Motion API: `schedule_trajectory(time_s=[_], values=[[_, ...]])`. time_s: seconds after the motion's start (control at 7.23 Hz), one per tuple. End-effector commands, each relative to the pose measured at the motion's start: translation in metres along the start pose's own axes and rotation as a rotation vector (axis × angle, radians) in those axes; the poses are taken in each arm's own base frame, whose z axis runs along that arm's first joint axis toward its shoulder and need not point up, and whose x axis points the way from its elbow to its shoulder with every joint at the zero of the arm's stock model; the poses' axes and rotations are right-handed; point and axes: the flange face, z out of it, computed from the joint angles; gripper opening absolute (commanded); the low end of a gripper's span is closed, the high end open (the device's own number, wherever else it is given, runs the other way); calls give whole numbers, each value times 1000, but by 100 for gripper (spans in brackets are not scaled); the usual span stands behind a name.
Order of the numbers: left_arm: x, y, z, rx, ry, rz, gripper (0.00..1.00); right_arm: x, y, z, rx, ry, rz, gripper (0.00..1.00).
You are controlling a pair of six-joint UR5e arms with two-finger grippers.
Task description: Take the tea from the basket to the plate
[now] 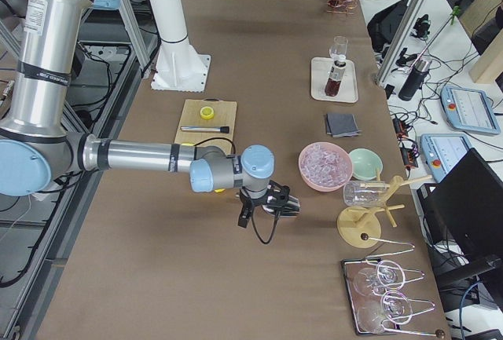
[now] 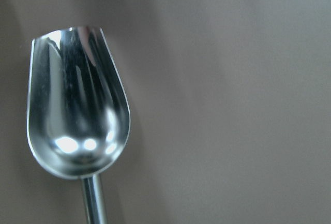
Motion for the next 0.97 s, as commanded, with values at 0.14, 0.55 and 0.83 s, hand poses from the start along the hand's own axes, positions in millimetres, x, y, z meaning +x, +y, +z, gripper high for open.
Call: schedule_trajectory(time_s=[0.14, 0.55, 0.83], values=[[-2, -3, 3, -5, 6, -27, 98, -33, -75, -35, 23, 42, 46, 100], [-1, -4, 2, -3, 7, -25, 98, -12, -72, -41, 32, 51, -321, 100], [-1, -4, 2, -3, 7, -25, 98, -13, -76, -43, 37, 46, -244, 100]])
